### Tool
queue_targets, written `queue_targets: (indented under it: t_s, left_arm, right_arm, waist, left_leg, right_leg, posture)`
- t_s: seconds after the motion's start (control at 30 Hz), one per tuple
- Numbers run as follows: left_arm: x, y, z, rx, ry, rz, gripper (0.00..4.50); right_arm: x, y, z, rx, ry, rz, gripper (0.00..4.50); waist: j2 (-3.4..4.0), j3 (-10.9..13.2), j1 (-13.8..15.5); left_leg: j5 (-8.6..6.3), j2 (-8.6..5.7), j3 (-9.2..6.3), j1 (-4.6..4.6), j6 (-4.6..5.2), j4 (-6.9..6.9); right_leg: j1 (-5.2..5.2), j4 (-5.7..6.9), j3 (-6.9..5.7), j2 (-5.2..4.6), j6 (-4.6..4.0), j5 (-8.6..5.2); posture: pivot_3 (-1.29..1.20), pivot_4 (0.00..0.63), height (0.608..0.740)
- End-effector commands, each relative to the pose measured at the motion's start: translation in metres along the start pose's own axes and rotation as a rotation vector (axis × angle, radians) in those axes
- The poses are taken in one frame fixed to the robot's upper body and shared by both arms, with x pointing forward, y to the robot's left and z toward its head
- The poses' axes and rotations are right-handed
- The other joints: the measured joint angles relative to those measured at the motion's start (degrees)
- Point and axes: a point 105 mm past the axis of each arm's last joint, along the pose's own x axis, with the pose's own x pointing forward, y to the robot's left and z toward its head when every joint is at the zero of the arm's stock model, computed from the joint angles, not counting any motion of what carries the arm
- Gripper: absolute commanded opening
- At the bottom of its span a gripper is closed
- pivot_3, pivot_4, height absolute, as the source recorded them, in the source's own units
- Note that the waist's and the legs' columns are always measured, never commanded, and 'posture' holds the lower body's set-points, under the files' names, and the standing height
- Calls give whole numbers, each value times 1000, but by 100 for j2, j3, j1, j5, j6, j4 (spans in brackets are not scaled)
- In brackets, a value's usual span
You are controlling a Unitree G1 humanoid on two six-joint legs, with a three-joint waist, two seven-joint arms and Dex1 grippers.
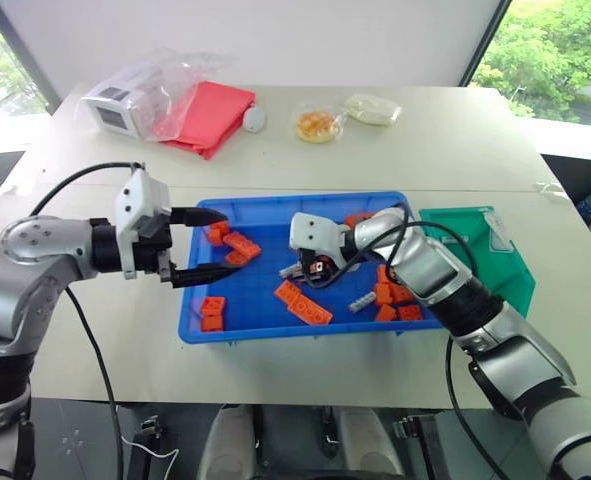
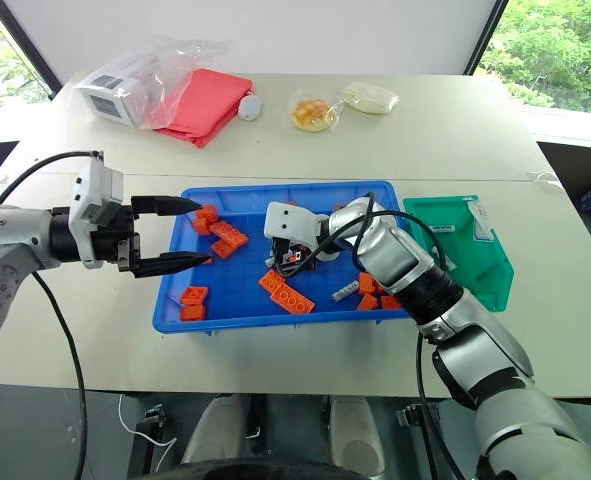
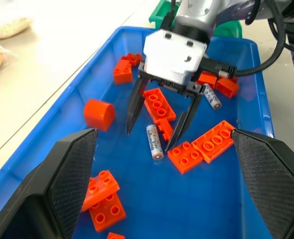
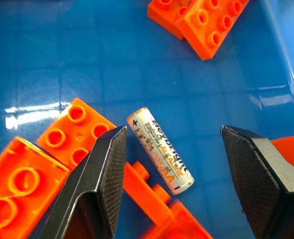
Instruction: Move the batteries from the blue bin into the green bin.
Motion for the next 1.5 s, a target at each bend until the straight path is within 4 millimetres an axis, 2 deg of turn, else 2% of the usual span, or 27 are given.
queue_targets:
  t_s: [0.03,0.1,0.2,0.23,0.33,0.43,0.5,0.57,0.6,0.63,0.7,0.8,0.9,1.03,1.17,1.27,1.43,1.5]
  left_arm:
    - [2,1,8,30,-21,-13,4500]
    - [3,2,10,32,-25,-14,4500]
    - [3,4,10,34,-28,-12,4500]
    - [3,5,10,33,-29,-11,4500]
    - [3,5,10,31,-30,-13,4500]
    - [5,2,9,10,-44,-29,4500]
    - [9,-2,9,-7,-66,-45,4500]
    - [15,-8,9,-18,-83,-72,4500]
    - [15,-10,8,-19,-85,-79,4500]
    - [17,-12,7,-24,-86,-90,4500]
    - [19,-17,5,-44,-86,-115,4500]
    - [23,-27,-8,-58,-51,-164,4500]
    - [25,-28,-15,-49,-34,-182,4500]
    - [27,-26,-14,-46,-42,-188,4500]
    - [31,-25,-17,-25,-30,-212,4500]
    - [32,-23,-15,-17,-33,-217,4500]
    - [33,-23,-11,-11,-45,-228,4500]
    - [34,-24,-11,-5,-45,-232,4500]
  right_arm:
    - [8,1,-8,-112,55,8,2502]
    - [10,2,-8,-124,53,17,1694]
    - [11,0,-1,-107,26,20,132]
    - [11,-1,1,-97,16,18,39]
    - [2,-5,17,38,-69,17,42]
    - [-24,-17,31,187,-165,-31,42]
    - [-47,-23,30,266,-197,-81,42]
    - [-84,-33,25,373,-238,-178,42]
    - [-95,-35,24,403,-248,-206,42]
    - [-115,-39,20,436,-258,-262,42]
    - [-155,-43,-3,462,-188,-399,42]
    - [-202,-31,-42,519,-44,-531,42]
    - [-228,-13,-70,582,65,-598,42]
    - [-243,-3,-98,654,147,-712,42]
    - [-237,4,-111,688,151,-724,1910]
    - [-232,-2,-108,606,170,-694,3502]
    - [-210,-16,-66,369,103,-511,3502]
    - [-182,-16,-41,259,58,-377,3502]
  waist:
    - [-3,-2,-3]
    - [-3,-2,-4]
    - [-3,-2,-19]
    - [-3,-2,-18]
    - [-3,-2,-16]
    - [-2,-1,4]
    - [-2,-1,34]
    - [-2,-1,64]
    - [-2,-1,71]
    - [-2,-1,83]
    - [-1,-1,108]
    - [-1,-1,161]
    - [-1,-1,121]
    - [-1,-1,25]
    - [0,-2,-5]
    - [0,-1,-4]
    - [3,0,-16]
    - [3,1,-31]
  left_leg:
    - [0,0,1,6,0,0]
    - [0,0,2,12,0,-1]
    - [0,1,2,23,0,-1]
    - [0,1,3,27,0,-1]
    - [0,1,3,30,0,-1]
    - [0,2,4,27,0,-2]
    - [0,1,2,23,-1,-2]
    - [0,-1,1,21,-1,-2]
    - [0,-3,1,20,-1,-2]
    - [0,-3,3,19,-1,-2]
    - [-1,-3,5,19,0,-2]
    - [-1,-5,1,18,1,-9]
    - [-2,-4,7,19,2,-11]
    - [-1,0,6,32,2,-10]
    - [-1,-1,7,35,2,-8]
    - [-1,-1,8,32,2,-8]
    - [-1,-1,6,31,2,-9]
    - [-1,0,6,32,2,-9]
  right_leg:
    - [3,0,1,0,0,0]
    - [8,0,1,0,0,0]
    - [18,2,1,1,0,0]
    - [20,5,2,1,0,0]
    - [20,9,2,1,0,0]
    - [18,12,2,0,0,0]
    - [17,11,1,-2,0,0]
    - [17,11,0,-5,0,0]
    - [17,9,-1,-8,0,0]
    - [17,7,0,-9,0,0]
    - [17,0,0,-9,-1,0]
    - [18,-8,-3,-10,-19,-12]
    - [18,-15,2,-9,-21,-13]
    - [21,-10,8,0,-23,-12]
    - [25,-9,12,-1,-22,-12]
    - [21,-9,14,0,-22,-12]
    - [19,-10,15,1,-22,-13]
    - [19,-10,15,3,-22,-13]
  posture:
    - [0,150,734]
    - [0,150,734]
    - [0,150,734]
    - [0,150,734]
    - [0,150,734]
    - [0,150,734]
    - [0,150,734]
    - [0,150,734]
    - [0,150,734]
    - [0,150,734]
    - [0,150,734]
    - [0,150,734]
    - [0,150,734]
    - [0,150,734]
    - [0,150,734]
    - [0,150,734]
    - [0,150,734]
    - [0,150,734]
